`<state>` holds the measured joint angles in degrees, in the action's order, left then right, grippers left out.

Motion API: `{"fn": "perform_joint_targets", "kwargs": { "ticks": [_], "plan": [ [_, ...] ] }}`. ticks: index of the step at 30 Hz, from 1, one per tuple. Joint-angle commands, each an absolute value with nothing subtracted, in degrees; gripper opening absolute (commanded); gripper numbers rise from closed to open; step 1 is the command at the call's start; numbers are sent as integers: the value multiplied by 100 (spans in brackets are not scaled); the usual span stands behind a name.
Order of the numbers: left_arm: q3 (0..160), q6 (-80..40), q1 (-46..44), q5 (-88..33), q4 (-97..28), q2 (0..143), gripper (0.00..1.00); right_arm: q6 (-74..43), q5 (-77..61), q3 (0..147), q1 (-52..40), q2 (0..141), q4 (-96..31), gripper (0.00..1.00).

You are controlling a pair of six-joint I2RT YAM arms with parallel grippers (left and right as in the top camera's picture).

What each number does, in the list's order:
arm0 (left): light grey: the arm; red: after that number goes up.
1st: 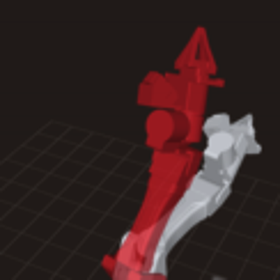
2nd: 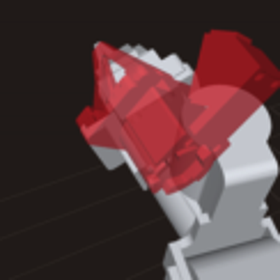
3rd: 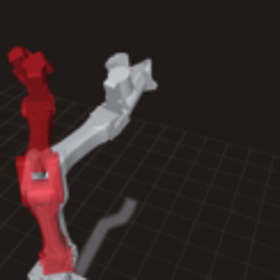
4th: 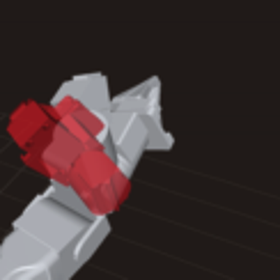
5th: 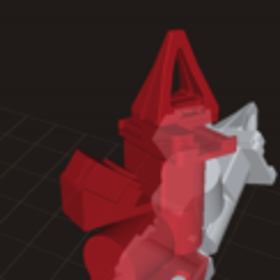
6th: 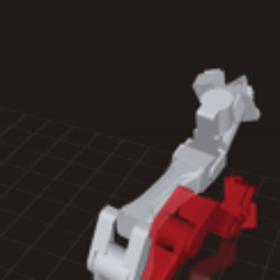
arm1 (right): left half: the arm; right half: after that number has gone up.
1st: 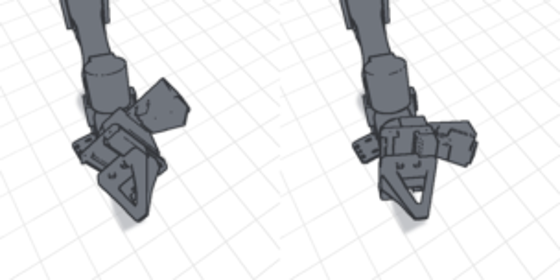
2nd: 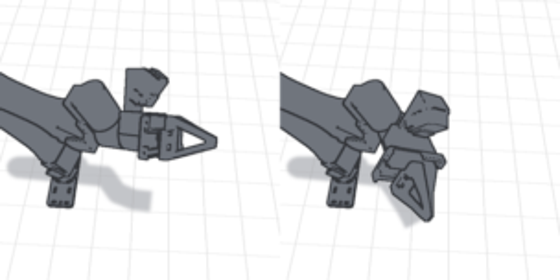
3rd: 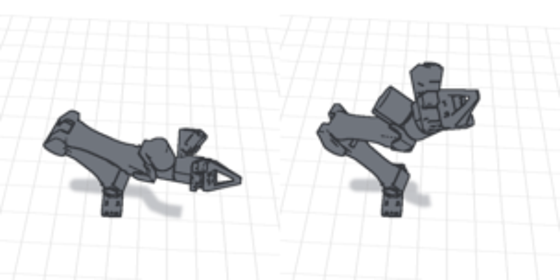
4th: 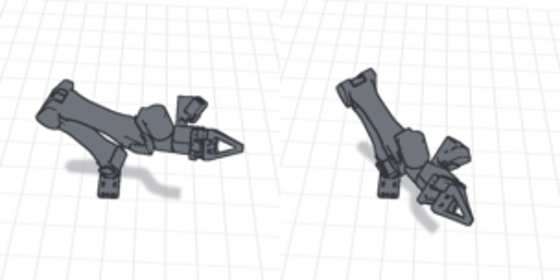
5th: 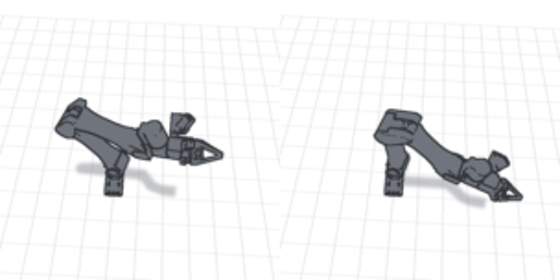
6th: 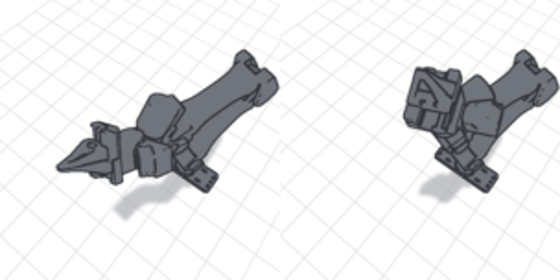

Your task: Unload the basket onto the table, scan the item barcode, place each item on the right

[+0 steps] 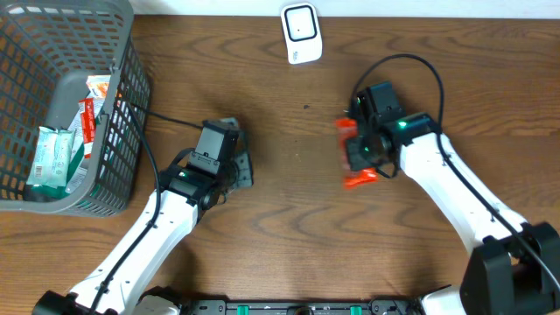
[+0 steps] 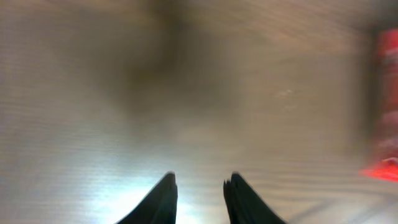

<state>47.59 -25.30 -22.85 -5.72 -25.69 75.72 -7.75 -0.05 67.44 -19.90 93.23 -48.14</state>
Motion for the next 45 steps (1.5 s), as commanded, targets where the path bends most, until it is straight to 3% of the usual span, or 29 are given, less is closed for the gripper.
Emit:
{"fn": "perform_joint_targets", "kwargs": {
  "ticks": [1,5,15,20,23,25,29,34,36,38,39,45],
  "plan": [
    [4720,-2471,-2239,408,-2853,7640,29,-1435,2792,6742,-1970,9279,-5260,1],
    [4700,-2471,-2239,526,-2884,7717,29,-1846,3559,6622,-2014,9419,-5367,1],
    [4700,-2298,-2239,563,-2893,7717,30,-1973,3441,6499,-2803,10567,-5107,2],
    [4700,-2298,-2239,563,-2912,7717,30,-1968,2244,6504,-3177,10676,-4665,18],
    [4700,-2298,-2239,563,-2912,7717,30,-1968,1931,6593,-3284,10672,-4567,38],
    [4700,-2298,-2239,563,-2912,7717,30,-1909,1813,6731,-3288,10652,-4676,45],
    [4700,-2298,-2239,563,-2910,7717,30,-1590,1153,7297,-3107,10468,-5188,47],
    [4700,-2298,-2239,563,-2912,7717,31,-1210,67,7690,-2515,10060,-5518,38],
    [4700,-2298,-2239,563,-2915,7717,30,-1094,-427,7693,-2130,9878,-5531,27],
    [4700,-2298,-2239,563,-2915,7717,31,-882,-1146,7688,-1546,9769,-5581,7],
    [4700,-2298,-2239,563,-2915,7717,30,-775,-1444,7686,-1319,9769,-5605,1],
    [4700,-2298,-2239,563,-2912,7717,30,-25,-3190,7306,40,9784,-5419,1]
  ]
}}
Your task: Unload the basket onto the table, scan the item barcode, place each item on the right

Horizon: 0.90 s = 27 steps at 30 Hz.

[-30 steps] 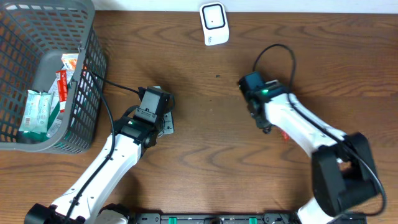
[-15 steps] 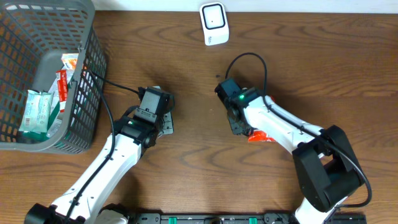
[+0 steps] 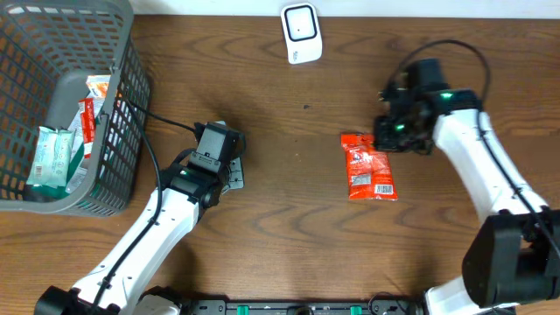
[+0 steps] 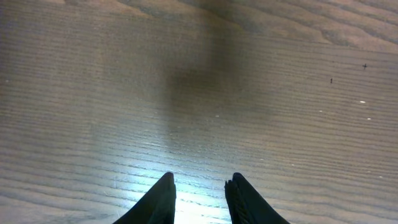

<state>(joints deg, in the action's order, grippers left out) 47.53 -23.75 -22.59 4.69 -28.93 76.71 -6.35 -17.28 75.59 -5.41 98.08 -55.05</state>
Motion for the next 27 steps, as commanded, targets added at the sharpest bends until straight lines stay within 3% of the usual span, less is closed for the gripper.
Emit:
{"fn": "perform_joint_targets", "kwargs": {
  "ticks": [1,7,13,22,27],
  "plan": [
    [4700,-2298,-2239,563,-2912,7717,30,16,-3406,7157,257,9784,-5297,1],
    [4700,-2298,-2241,563,-2912,7717,30,187,-4683,6027,1024,9784,-4088,1],
    [4700,-2298,-2239,563,-2912,7717,30,270,-6029,4626,1037,9786,-2064,1],
    [4700,-2298,-2239,563,-2910,7717,31,-178,-5640,3439,1009,9786,-523,1],
    [4700,-2298,-2239,563,-2912,7717,31,-320,-5802,3332,1009,9786,-336,1]
  ]
}}
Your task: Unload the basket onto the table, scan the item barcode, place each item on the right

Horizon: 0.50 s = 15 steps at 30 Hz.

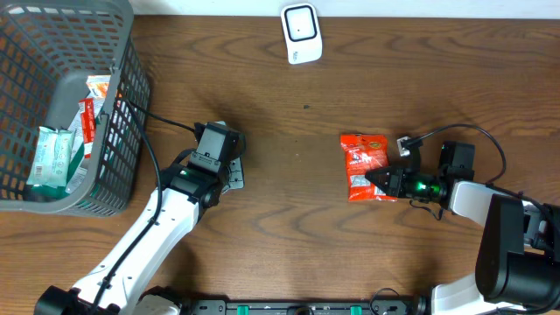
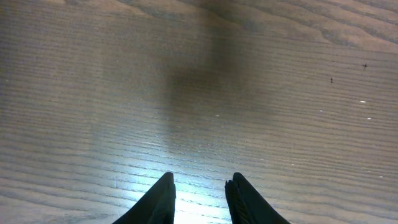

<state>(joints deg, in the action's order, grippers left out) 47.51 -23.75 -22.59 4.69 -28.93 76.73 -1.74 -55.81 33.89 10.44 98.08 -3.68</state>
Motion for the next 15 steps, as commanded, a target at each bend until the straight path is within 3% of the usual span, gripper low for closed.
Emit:
{"fn": "perform_joint_targets", "kwargs": {
  "ticks": [1,10,15],
  "plan": [
    [4700,-2298,-2239,563,-2912,7717,31,-322,-5902,3347,1009,9786,-307,1],
    [4700,-2298,-2239,563,-2932,7717,31,-792,-6667,4112,1142,9773,-296,1],
    [4700,-2300,-2241,563,-2926,7717,31,-792,-5680,4187,1135,9802,-279,1]
  ]
}}
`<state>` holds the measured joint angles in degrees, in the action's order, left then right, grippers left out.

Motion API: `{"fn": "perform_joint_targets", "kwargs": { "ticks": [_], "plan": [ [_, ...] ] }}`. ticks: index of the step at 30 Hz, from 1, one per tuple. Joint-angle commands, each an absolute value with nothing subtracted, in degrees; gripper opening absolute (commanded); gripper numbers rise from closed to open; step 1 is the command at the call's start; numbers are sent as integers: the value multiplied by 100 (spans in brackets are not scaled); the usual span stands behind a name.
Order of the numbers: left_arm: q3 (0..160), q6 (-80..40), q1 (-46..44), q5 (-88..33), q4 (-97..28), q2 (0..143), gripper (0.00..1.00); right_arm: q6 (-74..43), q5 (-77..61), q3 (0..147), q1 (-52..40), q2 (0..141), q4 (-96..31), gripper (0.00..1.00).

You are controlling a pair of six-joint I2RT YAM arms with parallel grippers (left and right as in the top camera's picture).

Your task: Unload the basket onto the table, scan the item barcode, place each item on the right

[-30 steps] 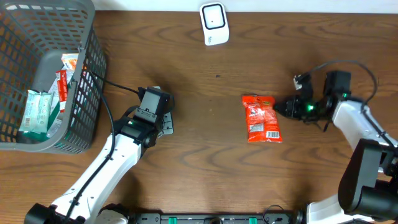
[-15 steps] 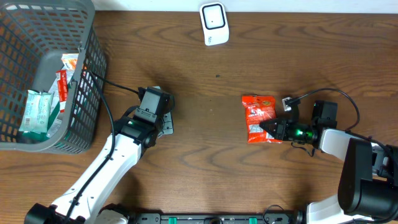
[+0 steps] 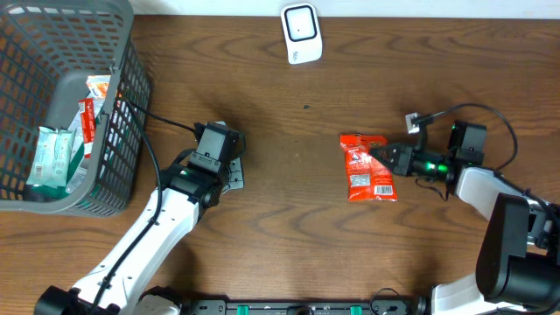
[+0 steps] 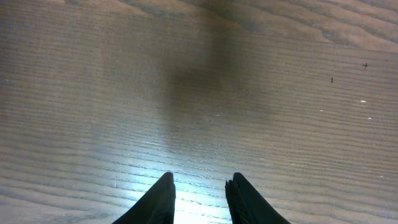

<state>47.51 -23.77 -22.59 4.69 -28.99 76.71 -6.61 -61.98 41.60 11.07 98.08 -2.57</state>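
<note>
A red snack packet (image 3: 367,166) lies flat on the wooden table, right of centre, its white label panel facing up. My right gripper (image 3: 383,155) lies low and points left, its tip at the packet's upper right edge; the overhead view does not show how its jaws stand. The white scanner (image 3: 300,33) stands at the table's far edge. My left gripper (image 3: 235,173) rests left of centre, far from the packet. In its wrist view it (image 4: 199,180) is open over bare wood, nothing between the dark fingers (image 4: 163,199).
A grey mesh basket (image 3: 122,105) with several packets in it stands at the far left, next to my left arm. A black cable loops from my right wrist (image 3: 477,114).
My right gripper's tip has shifted from the packet's lower right edge to its upper right edge. The packet and my left arm have not moved.
First my right gripper held the red packet off the table near the middle right. Then the packet lay flat and the gripper was beside its top right corner. Afterwards the right arm lay low to the packet's right, pointing at it, as it does now.
</note>
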Motion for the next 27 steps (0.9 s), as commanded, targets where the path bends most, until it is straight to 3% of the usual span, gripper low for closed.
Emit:
{"fn": "perform_joint_targets", "kwargs": {
  "ticks": [1,7,16,22,27],
  "plan": [
    [4700,-2300,-2241,563,-2926,7717,31,-792,-5540,4176,1118,9826,-279,1],
    [4700,-2298,-2239,563,-2926,7717,31,-762,-4884,4104,729,10422,-274,1],
    [4700,-2298,-2239,563,-2930,7717,31,-845,-5004,4235,504,10600,-248,1],
    [4700,-2298,-2241,563,-2928,7717,31,-650,-4925,4950,491,9553,-1614,1],
    [4700,-2298,-2239,563,-2928,7717,31,-639,-3599,4974,370,8984,-2781,1]
  ]
}}
